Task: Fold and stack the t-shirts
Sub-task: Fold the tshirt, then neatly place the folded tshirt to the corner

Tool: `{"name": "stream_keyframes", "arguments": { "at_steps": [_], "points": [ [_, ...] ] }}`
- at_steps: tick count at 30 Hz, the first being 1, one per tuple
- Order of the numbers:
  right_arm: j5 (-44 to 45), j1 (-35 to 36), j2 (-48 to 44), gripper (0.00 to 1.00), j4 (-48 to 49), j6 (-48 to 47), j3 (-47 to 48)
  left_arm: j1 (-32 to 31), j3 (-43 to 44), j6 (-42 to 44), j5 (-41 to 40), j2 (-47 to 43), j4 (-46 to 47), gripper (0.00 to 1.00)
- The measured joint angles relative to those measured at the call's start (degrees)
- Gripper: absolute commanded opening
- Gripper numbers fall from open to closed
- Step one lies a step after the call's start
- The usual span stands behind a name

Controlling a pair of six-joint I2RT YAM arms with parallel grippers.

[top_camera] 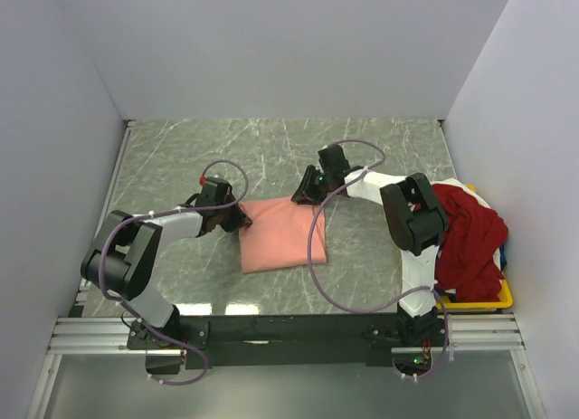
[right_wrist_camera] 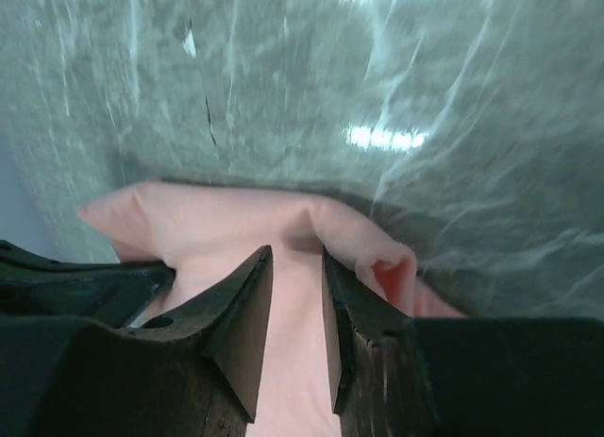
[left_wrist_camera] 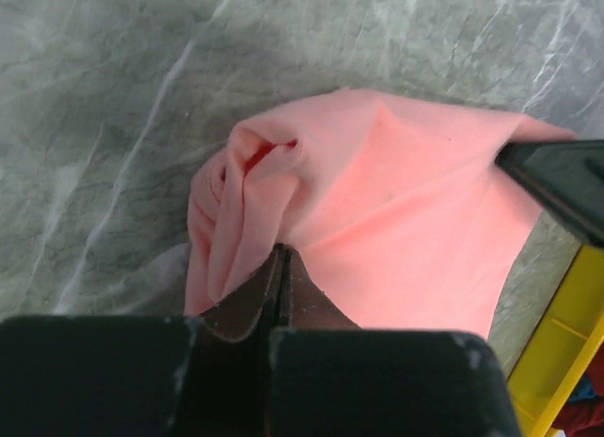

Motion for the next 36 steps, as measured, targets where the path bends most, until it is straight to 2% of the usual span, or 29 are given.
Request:
{"name": "stream_keyframes", "arguments": {
  "at_steps": [6, 8, 11, 12, 15, 16, 24, 28, 36],
  "points": [
    [-2.51, -2.03, 2.47, 0.35, -1.44, -1.46, 3.72, 0.00, -1.03, -0.92, 0.00, 0.37, 2.40, 0.01],
    [-2.91, -2.21, 2.47, 0.36, -2.12, -1.92, 3.93, 0.00, -1.03, -0.90, 0.00, 0.22, 2.38, 0.04],
    [-2.82, -2.36, 2.19, 0.36, -3.48, -2.99, 4.55, 0.00, -0.96, -0.70, -0.02, -0.70, 1.68, 0.15],
    [-2.54, -2.38, 1.84, 0.36, -4.09, -3.34, 4.55, 0.00, -0.81, -0.55, -0.04, -1.36, 0.92, 0.24],
    [-0.96, -2.51, -1.09, 0.37, -6.29, -4.28, 4.09, 0.00, -0.13, -0.09, -0.28, -4.09, -1.01, 0.37],
    [-0.61, -2.58, -2.43, 0.37, -6.78, -4.50, 3.63, 0.00, -0.04, 0.00, -0.52, -5.46, -1.70, 0.39],
    [1.77, -1.51, -20.26, 0.38, -4.70, -4.79, -7.32, 0.00, -2.14, -0.83, -2.62, -17.33, -4.15, 0.66],
    [2.14, 1.05, -23.23, 0.38, -2.80, -4.22, -13.14, 0.00, -5.95, -1.03, -3.10, -20.28, -5.66, 0.71],
    [3.43, 2.40, -22.53, 0.37, -1.73, -3.96, -20.46, 0.00, -9.33, -0.72, -3.19, -20.90, -7.26, 0.76]
  ]
}}
